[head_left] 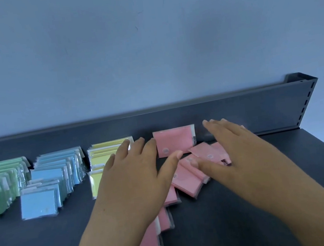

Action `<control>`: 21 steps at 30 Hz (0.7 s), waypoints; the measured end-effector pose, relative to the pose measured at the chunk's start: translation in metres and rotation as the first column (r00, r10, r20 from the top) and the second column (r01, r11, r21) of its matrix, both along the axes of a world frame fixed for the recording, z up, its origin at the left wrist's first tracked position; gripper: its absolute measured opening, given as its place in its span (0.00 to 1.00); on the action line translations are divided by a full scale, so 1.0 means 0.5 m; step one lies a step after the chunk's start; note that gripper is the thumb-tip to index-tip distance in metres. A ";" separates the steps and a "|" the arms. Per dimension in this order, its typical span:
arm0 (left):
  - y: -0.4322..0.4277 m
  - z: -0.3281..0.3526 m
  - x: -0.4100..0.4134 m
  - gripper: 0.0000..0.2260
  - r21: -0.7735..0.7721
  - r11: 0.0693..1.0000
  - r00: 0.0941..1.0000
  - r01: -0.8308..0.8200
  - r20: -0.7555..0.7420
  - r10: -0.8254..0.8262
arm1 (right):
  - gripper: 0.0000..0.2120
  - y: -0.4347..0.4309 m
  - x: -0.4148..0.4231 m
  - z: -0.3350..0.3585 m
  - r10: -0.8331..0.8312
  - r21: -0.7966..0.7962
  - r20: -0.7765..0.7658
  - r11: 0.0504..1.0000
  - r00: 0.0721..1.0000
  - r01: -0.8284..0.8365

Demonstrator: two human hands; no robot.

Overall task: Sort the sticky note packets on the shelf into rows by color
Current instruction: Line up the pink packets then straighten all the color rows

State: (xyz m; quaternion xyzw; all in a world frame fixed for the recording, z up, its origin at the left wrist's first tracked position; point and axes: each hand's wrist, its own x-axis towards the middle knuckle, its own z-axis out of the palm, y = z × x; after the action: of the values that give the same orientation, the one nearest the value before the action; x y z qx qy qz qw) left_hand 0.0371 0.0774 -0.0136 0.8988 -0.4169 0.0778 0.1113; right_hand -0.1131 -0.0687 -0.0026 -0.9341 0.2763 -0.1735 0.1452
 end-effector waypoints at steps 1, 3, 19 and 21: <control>0.001 -0.004 -0.002 0.38 -0.031 1.000 1.000 0.004 -0.025 -0.005 | 0.41 -0.008 -0.014 -0.002 -0.015 0.003 0.010 1.000 1.000 0.015; 0.001 -0.015 -0.009 0.37 -0.089 0.996 0.998 -0.008 -0.063 0.002 | 0.41 -0.032 -0.045 -0.010 -0.040 -0.025 0.017 0.999 0.999 0.041; -0.083 -0.089 -0.188 0.37 -0.073 0.989 0.991 -0.129 -0.039 0.126 | 0.42 -0.202 -0.253 -0.043 -0.048 0.053 0.018 0.998 0.999 0.047; -0.085 -0.088 -0.199 0.36 -0.075 0.988 0.990 -0.137 -0.030 0.136 | 0.42 -0.210 -0.254 -0.050 -0.034 0.053 0.027 0.998 0.999 0.033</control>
State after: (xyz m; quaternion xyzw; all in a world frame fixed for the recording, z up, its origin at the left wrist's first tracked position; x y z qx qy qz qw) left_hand -0.0621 0.0350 -0.0574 0.9212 -0.3497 0.0900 0.1451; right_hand -0.2402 -0.1736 -0.0278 -0.9226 0.2944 -0.1816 0.1707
